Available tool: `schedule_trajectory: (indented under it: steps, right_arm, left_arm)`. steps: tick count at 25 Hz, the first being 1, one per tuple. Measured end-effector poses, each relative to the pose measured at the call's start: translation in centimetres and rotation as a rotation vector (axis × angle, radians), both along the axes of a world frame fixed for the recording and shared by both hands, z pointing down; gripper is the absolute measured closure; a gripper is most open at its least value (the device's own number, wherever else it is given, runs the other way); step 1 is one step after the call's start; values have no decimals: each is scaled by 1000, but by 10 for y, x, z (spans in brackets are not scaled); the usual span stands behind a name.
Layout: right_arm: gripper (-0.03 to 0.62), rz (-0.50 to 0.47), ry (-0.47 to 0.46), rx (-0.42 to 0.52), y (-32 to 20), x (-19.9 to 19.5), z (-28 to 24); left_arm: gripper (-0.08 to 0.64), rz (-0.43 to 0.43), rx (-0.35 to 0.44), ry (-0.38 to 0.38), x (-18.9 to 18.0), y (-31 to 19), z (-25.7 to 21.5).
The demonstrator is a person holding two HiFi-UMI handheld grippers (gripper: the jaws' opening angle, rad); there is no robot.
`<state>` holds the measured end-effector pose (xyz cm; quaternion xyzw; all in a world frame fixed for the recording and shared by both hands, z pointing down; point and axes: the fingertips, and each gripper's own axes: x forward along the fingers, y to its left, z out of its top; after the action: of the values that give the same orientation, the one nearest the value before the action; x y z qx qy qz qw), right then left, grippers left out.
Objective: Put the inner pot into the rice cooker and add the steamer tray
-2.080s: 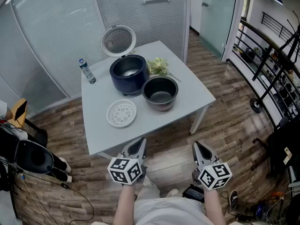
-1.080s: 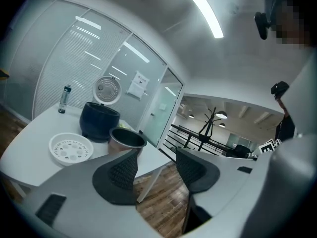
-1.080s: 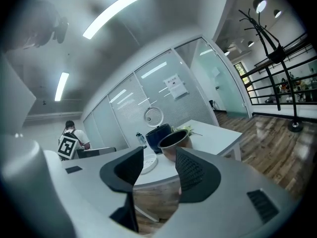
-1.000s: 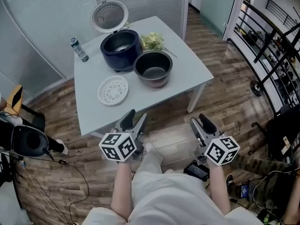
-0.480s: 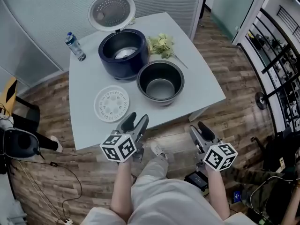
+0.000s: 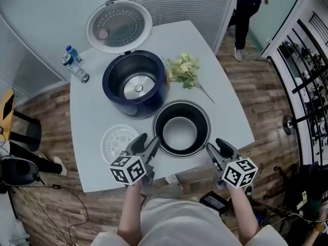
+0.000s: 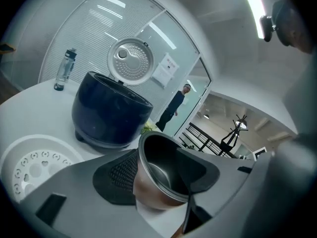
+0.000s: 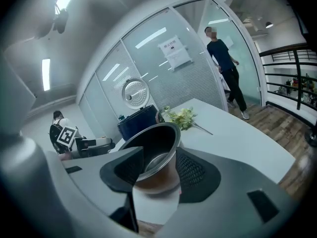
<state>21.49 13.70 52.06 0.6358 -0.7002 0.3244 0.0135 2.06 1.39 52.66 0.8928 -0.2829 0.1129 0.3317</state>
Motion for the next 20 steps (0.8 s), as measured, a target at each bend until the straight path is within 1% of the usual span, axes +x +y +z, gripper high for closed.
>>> schedule_trajectory:
  steps: [4, 10, 14, 20]
  right_arm:
    - [393, 23, -17, -20, -18, 13, 4]
    - [393, 36, -31, -38, -33, 25, 10]
    - [393, 21, -51, -54, -46, 30, 19]
    - [394, -1, -83, -59, -62, 36, 26]
  left_arm:
    - [327, 15, -32, -15, 8, -17, 10]
    - [327, 28, -88, -20, 19, -23, 25]
    - [327, 18, -119, -34, 21, -26, 36]
    - [328, -23, -139, -49, 17, -31, 42]
